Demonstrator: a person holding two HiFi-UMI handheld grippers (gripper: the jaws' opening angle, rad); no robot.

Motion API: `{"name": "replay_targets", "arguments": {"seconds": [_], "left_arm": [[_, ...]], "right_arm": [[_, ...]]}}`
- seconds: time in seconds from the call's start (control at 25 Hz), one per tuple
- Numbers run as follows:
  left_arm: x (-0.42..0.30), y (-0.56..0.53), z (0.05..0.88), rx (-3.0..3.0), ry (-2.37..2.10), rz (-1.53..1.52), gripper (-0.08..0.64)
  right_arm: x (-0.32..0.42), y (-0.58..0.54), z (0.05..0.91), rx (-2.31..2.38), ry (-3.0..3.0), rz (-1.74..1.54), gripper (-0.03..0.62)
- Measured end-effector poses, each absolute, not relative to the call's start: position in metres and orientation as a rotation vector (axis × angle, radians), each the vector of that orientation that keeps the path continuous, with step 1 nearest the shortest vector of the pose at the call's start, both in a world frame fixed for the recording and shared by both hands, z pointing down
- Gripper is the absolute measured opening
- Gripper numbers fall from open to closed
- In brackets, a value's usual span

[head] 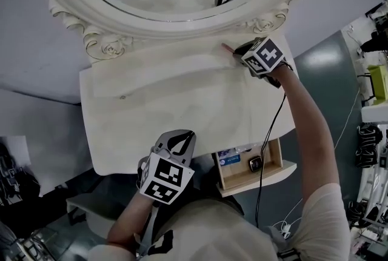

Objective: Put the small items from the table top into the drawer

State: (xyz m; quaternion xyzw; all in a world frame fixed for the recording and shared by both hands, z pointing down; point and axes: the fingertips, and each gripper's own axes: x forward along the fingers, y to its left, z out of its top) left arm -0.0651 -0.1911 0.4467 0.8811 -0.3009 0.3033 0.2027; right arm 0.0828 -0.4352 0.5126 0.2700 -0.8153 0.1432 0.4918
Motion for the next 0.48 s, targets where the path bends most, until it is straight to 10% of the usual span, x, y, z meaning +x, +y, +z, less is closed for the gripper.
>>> {"name": "replay_targets", "arguments": {"seconds": [0.48], "left_arm": [[-0.064,-0.182,0.434,2.484,-0.871,0.833,0.058]], "right_arm": [[0.084,-0.416,0.493,0.636,-1.980,0.274,0.061]]}}
